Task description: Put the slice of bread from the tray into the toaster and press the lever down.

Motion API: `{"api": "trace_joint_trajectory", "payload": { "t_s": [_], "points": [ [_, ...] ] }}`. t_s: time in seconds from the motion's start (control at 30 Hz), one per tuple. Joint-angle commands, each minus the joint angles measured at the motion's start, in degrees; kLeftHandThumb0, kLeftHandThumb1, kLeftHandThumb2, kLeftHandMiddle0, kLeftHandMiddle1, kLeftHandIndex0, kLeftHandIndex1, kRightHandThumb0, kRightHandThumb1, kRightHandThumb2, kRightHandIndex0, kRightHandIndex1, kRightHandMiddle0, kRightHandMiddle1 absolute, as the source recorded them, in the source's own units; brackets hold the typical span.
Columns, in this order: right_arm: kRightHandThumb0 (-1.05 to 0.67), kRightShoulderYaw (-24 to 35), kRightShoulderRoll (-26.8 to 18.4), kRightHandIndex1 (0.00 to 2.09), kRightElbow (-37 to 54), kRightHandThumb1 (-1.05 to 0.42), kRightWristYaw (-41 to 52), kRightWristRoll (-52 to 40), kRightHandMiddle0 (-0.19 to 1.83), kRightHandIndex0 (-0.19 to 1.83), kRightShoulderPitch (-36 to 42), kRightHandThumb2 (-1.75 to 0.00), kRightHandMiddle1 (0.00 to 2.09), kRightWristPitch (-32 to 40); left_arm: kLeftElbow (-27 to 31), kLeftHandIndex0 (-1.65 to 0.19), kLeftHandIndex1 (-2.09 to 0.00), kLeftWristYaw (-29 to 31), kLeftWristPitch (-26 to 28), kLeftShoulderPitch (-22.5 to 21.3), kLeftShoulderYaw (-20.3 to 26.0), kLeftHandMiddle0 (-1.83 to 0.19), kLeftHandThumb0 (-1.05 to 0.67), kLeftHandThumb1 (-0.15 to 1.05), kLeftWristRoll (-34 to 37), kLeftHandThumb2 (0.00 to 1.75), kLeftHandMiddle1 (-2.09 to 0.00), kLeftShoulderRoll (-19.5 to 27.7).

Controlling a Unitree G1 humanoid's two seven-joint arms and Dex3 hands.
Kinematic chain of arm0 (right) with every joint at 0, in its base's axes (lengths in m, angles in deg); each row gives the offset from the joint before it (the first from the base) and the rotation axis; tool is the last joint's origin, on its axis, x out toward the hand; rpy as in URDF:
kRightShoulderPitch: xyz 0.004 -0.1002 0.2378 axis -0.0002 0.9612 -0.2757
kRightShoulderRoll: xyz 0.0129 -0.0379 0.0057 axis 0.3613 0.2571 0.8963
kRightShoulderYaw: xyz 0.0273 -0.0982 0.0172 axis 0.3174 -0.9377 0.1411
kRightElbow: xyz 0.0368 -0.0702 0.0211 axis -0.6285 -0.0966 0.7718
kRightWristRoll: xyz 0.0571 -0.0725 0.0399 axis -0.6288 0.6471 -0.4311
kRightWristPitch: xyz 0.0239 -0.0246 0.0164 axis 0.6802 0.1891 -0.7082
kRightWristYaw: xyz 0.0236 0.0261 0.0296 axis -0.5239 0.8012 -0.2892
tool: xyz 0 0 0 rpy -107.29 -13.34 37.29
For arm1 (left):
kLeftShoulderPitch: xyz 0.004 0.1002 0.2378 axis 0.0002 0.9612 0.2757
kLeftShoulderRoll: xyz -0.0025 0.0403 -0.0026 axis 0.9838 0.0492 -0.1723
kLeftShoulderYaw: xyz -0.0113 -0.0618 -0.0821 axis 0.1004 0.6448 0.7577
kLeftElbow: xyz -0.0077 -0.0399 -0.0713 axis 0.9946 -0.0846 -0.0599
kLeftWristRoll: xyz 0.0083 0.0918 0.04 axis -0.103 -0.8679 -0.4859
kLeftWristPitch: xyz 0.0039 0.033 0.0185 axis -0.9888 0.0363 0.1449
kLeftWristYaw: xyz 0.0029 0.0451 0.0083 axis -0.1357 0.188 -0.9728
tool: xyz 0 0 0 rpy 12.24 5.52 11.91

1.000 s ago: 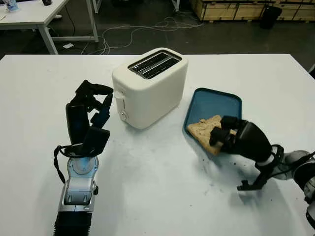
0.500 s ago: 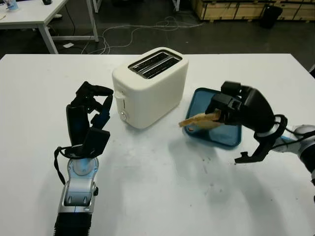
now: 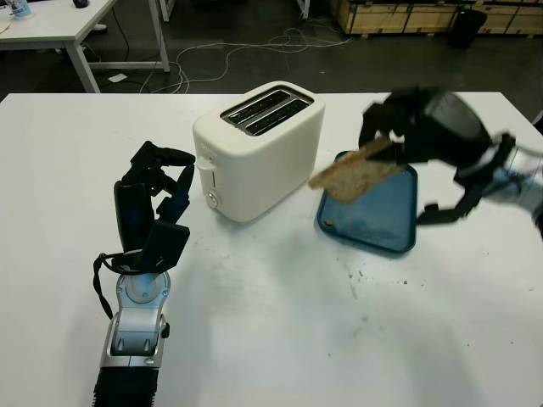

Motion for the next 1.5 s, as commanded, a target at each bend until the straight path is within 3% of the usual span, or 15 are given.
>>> {"api": "trace_joint_trajectory", "payload": {
  "t_s": [0.0,0.17,0.23,0.37,0.57,0.83,1.03,1.47],
  "points": [
    [-0.4,-0.7,1.3,1.59,-2.5,-0.92,-0.2,1.4,0.89,1.09,-5.8,-0.25,1.5,2.1,-0.1,-0.64,-1.48,-0.2,-0.1,-0.3,-0.2,-0.76,-0.48,0.92,0.0,0.29,-1.75,-0.3],
    [-0.51,-1.3,4.9,1.74,-8.1,-0.92,0.0,1.1,0.82,1.09,-15.7,-0.39,1.69,4.7,0.2,-0.65,-1.48,-0.2,0.2,-0.2,-0.2,-0.76,-0.48,0.92,-0.2,0.29,-1.75,-0.3],
    [-0.55,-1.7,6.0,1.74,-9.4,-0.92,-0.2,1.5,0.84,1.11,-18.7,-0.43,1.63,6.6,-0.1,-0.65,-1.48,-0.3,-0.1,-0.3,-0.1,-0.77,-0.48,0.92,-0.3,0.29,-1.75,-0.2],
    [-0.61,-2.4,8.0,1.75,-11.5,-0.92,-0.8,1.5,0.87,1.2,-23.4,-0.57,1.74,8.6,-0.2,-0.66,-1.49,-0.6,-0.1,-0.5,-0.1,-0.78,-0.49,0.92,-0.5,0.29,-1.75,-0.3],
    [-0.59,-3.0,11.4,1.75,-13.5,-0.92,0.2,0.7,0.89,1.21,-27.3,-0.5,1.75,13.4,-0.4,-0.66,-1.5,-0.3,-0.5,-0.6,-0.3,-0.79,-0.49,0.92,0.2,0.29,-1.75,-0.4],
    [-0.55,-4.3,15.9,1.75,-16.1,-0.92,0.5,1.1,0.88,1.19,-26.6,-0.46,1.75,18.4,-0.5,-0.64,-1.48,-0.5,-0.6,-0.3,-0.4,-0.77,-0.49,0.92,0.2,0.3,-1.75,-0.4],
    [-0.49,-7.6,17.9,1.75,-17.1,-0.92,-1.9,2.6,0.9,1.2,-24.8,-0.28,1.74,20.4,0.0,-0.65,-1.49,-0.5,-0.2,-0.1,-0.5,-0.78,-0.49,0.92,-0.1,0.3,-1.75,-0.4],
    [-0.49,-11.7,19.4,1.75,-18.6,-0.92,-2.4,2.9,0.91,1.19,-20.7,-0.33,1.75,23.5,0.3,-0.65,-1.49,-0.6,0.4,-0.1,-0.6,-0.77,-0.5,0.92,-0.3,0.29,-1.75,-0.7]
  ]
}}
